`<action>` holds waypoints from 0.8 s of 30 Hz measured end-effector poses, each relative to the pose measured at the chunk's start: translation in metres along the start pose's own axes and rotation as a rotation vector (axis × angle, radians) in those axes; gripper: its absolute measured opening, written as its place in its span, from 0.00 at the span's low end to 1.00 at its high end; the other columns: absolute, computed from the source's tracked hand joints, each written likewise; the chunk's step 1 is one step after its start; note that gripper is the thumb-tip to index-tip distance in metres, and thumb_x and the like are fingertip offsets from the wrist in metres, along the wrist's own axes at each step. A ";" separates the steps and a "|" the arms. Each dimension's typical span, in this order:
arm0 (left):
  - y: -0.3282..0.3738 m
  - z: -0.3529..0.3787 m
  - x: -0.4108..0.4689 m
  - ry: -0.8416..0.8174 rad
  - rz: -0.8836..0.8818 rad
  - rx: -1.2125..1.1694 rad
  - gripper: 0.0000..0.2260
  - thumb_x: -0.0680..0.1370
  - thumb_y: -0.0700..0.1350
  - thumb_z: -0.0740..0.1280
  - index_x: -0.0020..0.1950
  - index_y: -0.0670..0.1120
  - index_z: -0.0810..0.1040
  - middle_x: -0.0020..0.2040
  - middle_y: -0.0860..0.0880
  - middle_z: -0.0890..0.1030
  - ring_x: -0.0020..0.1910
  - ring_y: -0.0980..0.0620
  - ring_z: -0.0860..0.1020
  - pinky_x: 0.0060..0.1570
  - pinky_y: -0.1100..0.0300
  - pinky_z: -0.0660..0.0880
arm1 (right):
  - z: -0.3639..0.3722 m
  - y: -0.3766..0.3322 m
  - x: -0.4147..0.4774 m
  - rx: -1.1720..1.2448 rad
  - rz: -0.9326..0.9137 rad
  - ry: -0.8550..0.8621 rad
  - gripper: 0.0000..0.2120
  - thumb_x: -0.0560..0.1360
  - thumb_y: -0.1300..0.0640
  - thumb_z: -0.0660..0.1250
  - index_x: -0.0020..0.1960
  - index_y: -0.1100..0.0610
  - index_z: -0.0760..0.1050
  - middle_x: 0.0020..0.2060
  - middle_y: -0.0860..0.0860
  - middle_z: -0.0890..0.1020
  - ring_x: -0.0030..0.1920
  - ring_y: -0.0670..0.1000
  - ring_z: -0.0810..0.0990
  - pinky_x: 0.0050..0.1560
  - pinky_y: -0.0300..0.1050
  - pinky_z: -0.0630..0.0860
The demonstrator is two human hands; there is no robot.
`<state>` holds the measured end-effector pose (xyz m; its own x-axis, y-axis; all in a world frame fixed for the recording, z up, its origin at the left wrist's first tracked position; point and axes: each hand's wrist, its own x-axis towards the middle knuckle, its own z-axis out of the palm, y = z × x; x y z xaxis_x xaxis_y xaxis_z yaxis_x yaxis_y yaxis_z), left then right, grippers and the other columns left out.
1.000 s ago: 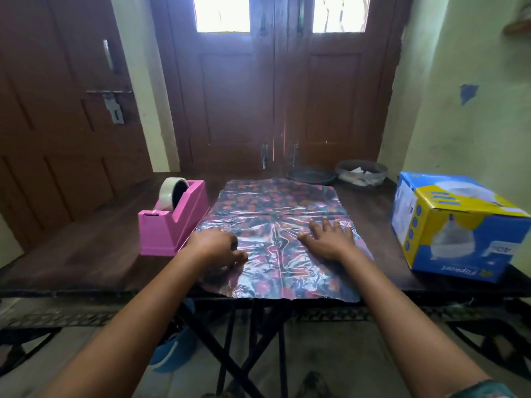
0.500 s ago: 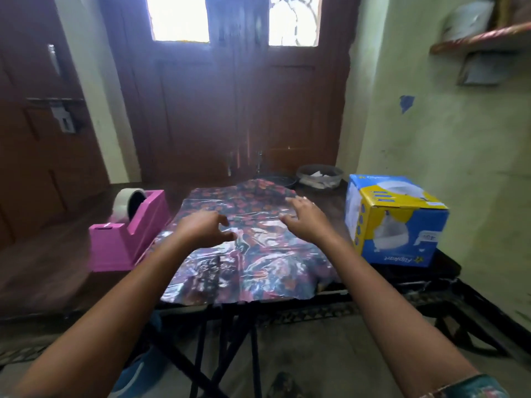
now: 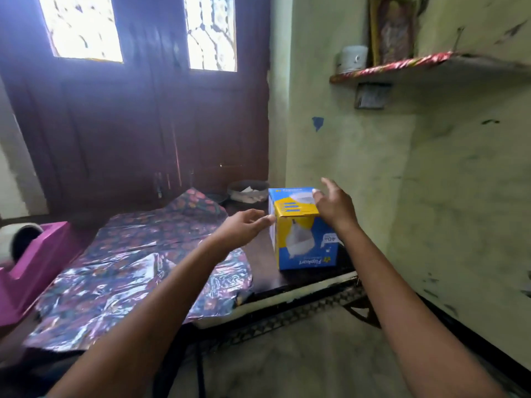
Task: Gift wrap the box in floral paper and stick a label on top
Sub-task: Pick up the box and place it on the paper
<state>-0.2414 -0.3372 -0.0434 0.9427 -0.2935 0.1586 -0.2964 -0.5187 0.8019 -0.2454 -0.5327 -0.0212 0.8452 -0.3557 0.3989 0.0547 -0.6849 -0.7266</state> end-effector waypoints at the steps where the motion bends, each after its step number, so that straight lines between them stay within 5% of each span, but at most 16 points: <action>1: 0.002 0.008 0.001 -0.045 -0.019 -0.036 0.21 0.77 0.57 0.63 0.66 0.48 0.73 0.57 0.47 0.79 0.50 0.51 0.75 0.48 0.59 0.71 | -0.001 0.010 0.003 0.052 0.114 -0.060 0.23 0.79 0.53 0.57 0.71 0.61 0.64 0.69 0.60 0.68 0.68 0.58 0.67 0.65 0.47 0.64; 6: 0.000 0.029 0.014 0.014 -0.043 -0.064 0.17 0.77 0.54 0.64 0.63 0.49 0.74 0.54 0.45 0.80 0.50 0.47 0.78 0.46 0.57 0.74 | 0.004 0.029 0.008 0.392 0.341 -0.112 0.19 0.77 0.45 0.57 0.52 0.60 0.75 0.51 0.57 0.78 0.53 0.58 0.77 0.56 0.50 0.73; 10: -0.009 0.012 0.024 0.167 -0.069 -0.072 0.11 0.78 0.47 0.64 0.59 0.45 0.76 0.51 0.43 0.80 0.44 0.47 0.76 0.40 0.58 0.71 | 0.010 0.033 0.007 0.522 0.391 -0.061 0.20 0.77 0.45 0.57 0.40 0.60 0.77 0.38 0.56 0.82 0.34 0.55 0.80 0.34 0.42 0.74; 12: -0.013 0.004 0.028 0.247 -0.105 -0.053 0.13 0.78 0.47 0.65 0.62 0.45 0.75 0.55 0.43 0.80 0.51 0.45 0.78 0.45 0.57 0.73 | 0.021 0.041 0.007 0.403 0.348 0.055 0.17 0.76 0.48 0.60 0.35 0.56 0.78 0.36 0.53 0.83 0.36 0.55 0.81 0.40 0.43 0.76; 14: -0.017 0.003 0.029 0.316 -0.155 -0.062 0.20 0.77 0.48 0.65 0.68 0.44 0.71 0.60 0.42 0.78 0.59 0.43 0.76 0.54 0.53 0.74 | 0.032 0.048 0.013 0.295 0.316 0.202 0.12 0.74 0.48 0.65 0.44 0.56 0.79 0.45 0.53 0.83 0.48 0.57 0.81 0.47 0.44 0.74; 18: -0.015 0.016 0.024 0.216 -0.201 -0.262 0.34 0.76 0.55 0.65 0.76 0.43 0.54 0.71 0.43 0.67 0.68 0.43 0.68 0.64 0.47 0.69 | 0.049 0.057 0.036 0.475 0.361 0.090 0.33 0.75 0.43 0.63 0.72 0.59 0.60 0.70 0.58 0.67 0.69 0.58 0.67 0.67 0.52 0.65; 20: -0.012 0.027 0.020 0.130 -0.223 -0.396 0.35 0.76 0.56 0.65 0.75 0.44 0.52 0.70 0.48 0.69 0.64 0.50 0.72 0.56 0.54 0.73 | 0.056 0.060 0.051 0.562 0.370 -0.003 0.32 0.77 0.42 0.58 0.74 0.59 0.57 0.71 0.57 0.65 0.70 0.57 0.65 0.68 0.51 0.64; 22: -0.007 0.037 0.019 0.084 -0.240 -0.472 0.36 0.76 0.56 0.65 0.76 0.45 0.49 0.69 0.50 0.70 0.62 0.51 0.73 0.48 0.60 0.72 | 0.062 0.065 0.062 0.572 0.336 -0.053 0.28 0.77 0.42 0.57 0.69 0.60 0.66 0.66 0.57 0.71 0.66 0.57 0.70 0.62 0.48 0.67; 24: -0.006 0.041 0.023 0.095 -0.275 -0.517 0.41 0.75 0.59 0.65 0.77 0.47 0.43 0.71 0.48 0.67 0.68 0.48 0.68 0.57 0.54 0.69 | 0.065 0.068 0.063 0.571 0.329 -0.008 0.25 0.75 0.42 0.61 0.62 0.60 0.69 0.61 0.56 0.75 0.61 0.56 0.74 0.60 0.49 0.70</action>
<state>-0.2238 -0.3741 -0.0683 0.9909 -0.1185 -0.0633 0.0515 -0.1006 0.9936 -0.1542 -0.5608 -0.0816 0.8699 -0.4823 0.1027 0.0640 -0.0959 -0.9933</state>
